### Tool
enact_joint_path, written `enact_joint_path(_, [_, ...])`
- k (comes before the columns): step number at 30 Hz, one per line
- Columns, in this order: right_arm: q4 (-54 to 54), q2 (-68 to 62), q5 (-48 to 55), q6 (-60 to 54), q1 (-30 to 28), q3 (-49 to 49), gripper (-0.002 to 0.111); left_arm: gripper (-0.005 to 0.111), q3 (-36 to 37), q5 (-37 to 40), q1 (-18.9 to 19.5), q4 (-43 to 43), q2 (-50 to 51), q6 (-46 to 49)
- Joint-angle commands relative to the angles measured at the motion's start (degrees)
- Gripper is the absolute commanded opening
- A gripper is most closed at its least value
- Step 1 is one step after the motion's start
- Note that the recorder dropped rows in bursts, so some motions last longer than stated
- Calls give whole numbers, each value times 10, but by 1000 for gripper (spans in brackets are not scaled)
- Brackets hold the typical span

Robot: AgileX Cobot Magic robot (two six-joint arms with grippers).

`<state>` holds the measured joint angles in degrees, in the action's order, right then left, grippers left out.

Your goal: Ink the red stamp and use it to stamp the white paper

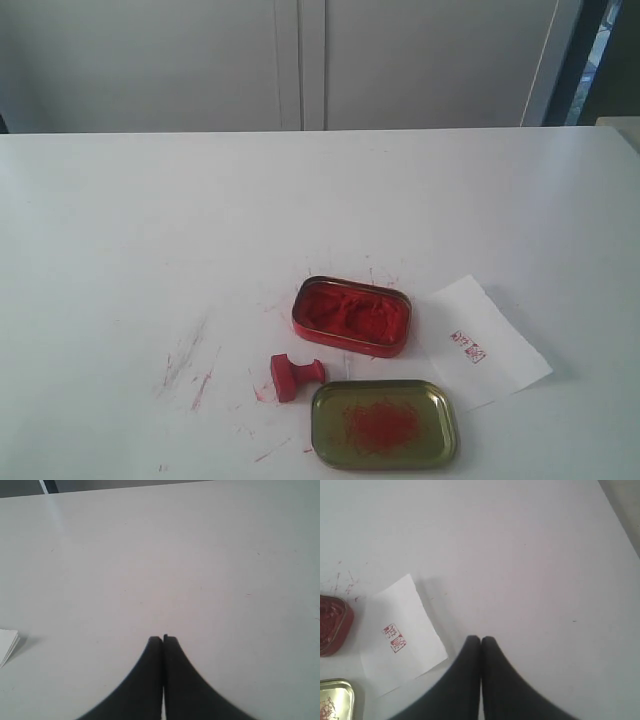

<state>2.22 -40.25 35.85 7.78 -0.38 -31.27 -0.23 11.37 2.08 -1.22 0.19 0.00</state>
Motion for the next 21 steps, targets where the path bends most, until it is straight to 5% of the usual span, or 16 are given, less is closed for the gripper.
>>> enact_joint_path(1, [7, 22, -14, -1, -2, 8, 0, 0, 2, 2, 0, -5, -2, 0])
enact_joint_path(21, [7, 28, -13, -1, -2, 8, 0, 0, 2, 2, 0, -5, -2, 0])
